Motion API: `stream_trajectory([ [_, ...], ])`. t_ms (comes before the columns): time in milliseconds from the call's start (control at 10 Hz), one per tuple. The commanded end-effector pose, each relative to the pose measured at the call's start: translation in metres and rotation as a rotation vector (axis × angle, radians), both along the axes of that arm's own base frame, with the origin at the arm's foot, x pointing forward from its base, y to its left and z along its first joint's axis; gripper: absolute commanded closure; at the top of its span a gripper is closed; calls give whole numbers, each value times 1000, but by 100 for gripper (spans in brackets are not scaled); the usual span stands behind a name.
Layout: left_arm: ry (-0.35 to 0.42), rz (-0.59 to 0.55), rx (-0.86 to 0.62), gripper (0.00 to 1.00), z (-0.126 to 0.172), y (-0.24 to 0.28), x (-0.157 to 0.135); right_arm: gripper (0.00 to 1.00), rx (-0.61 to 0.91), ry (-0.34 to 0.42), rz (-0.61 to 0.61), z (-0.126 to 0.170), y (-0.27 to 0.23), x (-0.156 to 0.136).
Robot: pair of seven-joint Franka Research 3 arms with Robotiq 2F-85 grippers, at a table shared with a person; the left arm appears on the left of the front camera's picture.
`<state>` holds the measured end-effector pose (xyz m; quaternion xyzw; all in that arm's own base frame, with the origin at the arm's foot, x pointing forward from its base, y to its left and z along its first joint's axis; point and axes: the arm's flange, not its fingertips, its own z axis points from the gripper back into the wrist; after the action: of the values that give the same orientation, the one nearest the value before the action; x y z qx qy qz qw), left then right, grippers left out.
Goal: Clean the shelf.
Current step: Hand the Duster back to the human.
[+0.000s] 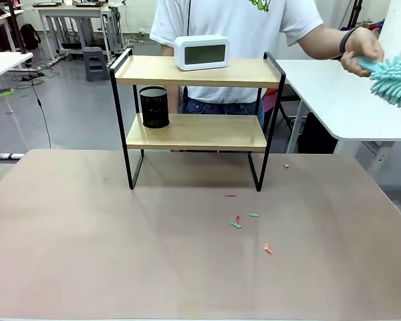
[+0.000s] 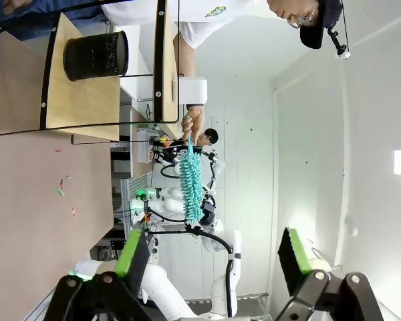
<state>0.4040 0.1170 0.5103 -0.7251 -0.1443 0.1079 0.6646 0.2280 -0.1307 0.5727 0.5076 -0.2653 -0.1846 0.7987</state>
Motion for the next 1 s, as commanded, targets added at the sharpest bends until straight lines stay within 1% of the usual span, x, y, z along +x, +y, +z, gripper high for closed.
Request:
stream_trajectory([
  [0, -9, 1, 2, 0, 2, -1, 0, 100, -13, -13, 9, -1, -2, 0],
  [300, -9, 1, 2, 0, 2, -1, 0, 100, -13, -13, 9, -1, -2, 0],
  [400, -9, 1, 2, 0, 2, -1, 0, 43, 0, 0, 0, 0, 0, 0],
  [500, -9, 1, 2, 0, 2, -1, 0, 28, -8, 3, 3, -1, 1, 1],
  [600, -9, 1, 2, 0, 2, -1, 0, 0, -2, 8, 17, -3, 5, 1],
  [800, -9, 1, 2, 0, 2, -1, 0, 0, -2, 7, 42, -3, 12, 5],
  [900, -9, 1, 2, 0, 2, -1, 0, 5, -8, 6, 53, -2, 15, 6],
])
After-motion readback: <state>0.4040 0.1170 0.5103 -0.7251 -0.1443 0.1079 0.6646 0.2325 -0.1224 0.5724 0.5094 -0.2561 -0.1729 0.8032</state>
